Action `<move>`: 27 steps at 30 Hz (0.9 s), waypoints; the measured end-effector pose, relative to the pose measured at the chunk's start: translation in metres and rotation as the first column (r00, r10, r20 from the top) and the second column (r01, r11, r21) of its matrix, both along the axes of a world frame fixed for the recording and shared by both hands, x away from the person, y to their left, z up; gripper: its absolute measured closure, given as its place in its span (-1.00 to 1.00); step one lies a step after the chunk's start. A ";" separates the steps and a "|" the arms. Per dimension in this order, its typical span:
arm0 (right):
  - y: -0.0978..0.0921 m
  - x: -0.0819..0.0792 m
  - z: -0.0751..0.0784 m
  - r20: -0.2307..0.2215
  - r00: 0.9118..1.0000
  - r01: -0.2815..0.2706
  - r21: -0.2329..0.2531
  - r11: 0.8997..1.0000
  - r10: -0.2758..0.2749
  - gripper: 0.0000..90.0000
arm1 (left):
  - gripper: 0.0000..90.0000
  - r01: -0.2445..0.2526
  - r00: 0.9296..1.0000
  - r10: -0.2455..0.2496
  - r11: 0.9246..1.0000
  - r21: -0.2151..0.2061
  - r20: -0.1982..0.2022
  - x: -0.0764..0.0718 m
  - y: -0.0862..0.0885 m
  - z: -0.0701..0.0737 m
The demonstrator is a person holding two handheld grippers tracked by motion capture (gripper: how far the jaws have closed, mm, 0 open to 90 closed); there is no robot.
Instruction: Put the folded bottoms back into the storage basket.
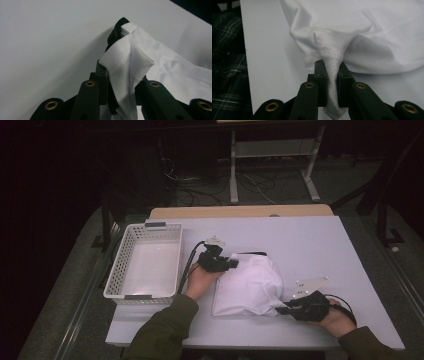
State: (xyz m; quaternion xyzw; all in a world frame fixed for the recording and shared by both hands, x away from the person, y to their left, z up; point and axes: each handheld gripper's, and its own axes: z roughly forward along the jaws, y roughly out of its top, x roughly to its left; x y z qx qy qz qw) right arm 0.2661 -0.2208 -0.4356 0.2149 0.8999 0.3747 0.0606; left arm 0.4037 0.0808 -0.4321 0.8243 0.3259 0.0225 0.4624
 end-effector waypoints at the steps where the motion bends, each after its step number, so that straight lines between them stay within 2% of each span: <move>1: 0.000 0.001 0.001 0.004 1.000 -0.002 0.007 1.000 0.002 0.80 | 0.64 0.009 1.000 -0.009 1.000 -0.004 -0.001 -0.001 -0.001 0.001; 9: 0.005 0.009 0.015 0.036 0.999 -0.011 0.092 0.996 0.008 0.80 | 0.64 0.085 0.996 -0.085 0.996 -0.035 0.003 -0.008 -0.008 0.010; 13: 0.010 0.015 0.021 0.051 0.999 -0.015 0.139 0.990 0.008 0.80 | 0.64 0.115 0.993 -0.115 0.993 -0.039 0.006 -0.012 -0.014 0.014; 17: 0.015 0.021 0.025 0.056 0.998 -0.012 0.175 0.985 0.003 0.80 | 0.64 0.146 0.989 -0.146 0.988 -0.049 0.010 -0.016 -0.020 0.017; 20: 0.018 0.025 0.029 0.060 0.998 -0.010 0.198 0.980 -0.002 0.80 | 0.64 0.179 0.984 -0.178 0.982 -0.067 0.019 -0.020 -0.025 0.019; 24: 0.020 0.031 0.033 0.059 0.998 -0.008 0.234 0.972 -0.006 0.80 | 0.64 0.205 0.978 -0.203 0.977 -0.054 0.038 -0.025 -0.031 0.025; 27: 0.023 0.033 0.038 0.061 0.998 -0.011 0.252 0.968 -0.004 0.80 | 0.65 0.215 0.976 -0.214 0.976 -0.040 0.035 -0.026 -0.032 0.030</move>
